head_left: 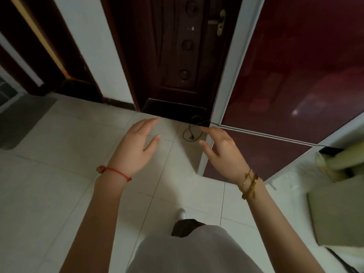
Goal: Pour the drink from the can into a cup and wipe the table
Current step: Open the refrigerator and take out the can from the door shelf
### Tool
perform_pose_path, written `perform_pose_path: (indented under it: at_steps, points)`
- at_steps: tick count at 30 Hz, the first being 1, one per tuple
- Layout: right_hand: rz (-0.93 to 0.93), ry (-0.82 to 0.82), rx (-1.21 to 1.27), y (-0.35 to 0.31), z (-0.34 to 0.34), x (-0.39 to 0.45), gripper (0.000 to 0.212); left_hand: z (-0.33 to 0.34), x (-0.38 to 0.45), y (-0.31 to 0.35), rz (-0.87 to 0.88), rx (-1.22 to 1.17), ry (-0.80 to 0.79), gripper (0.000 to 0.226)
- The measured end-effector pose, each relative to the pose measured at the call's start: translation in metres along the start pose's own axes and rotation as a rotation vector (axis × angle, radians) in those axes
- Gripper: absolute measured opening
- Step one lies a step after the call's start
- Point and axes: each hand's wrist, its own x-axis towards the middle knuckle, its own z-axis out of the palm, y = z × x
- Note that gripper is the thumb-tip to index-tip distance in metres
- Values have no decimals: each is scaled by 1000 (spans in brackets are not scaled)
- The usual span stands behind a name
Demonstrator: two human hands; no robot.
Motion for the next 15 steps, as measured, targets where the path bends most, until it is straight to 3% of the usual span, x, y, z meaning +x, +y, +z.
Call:
perform_pose_path:
  at_steps: [7, 15]
  points:
    - [58, 118, -31, 14, -12, 45, 47, 2, 79, -6, 104, -42, -50, 51]
    - [166, 193, -83, 20, -8, 67, 44, 9, 129, -24, 194, -89, -150, 51]
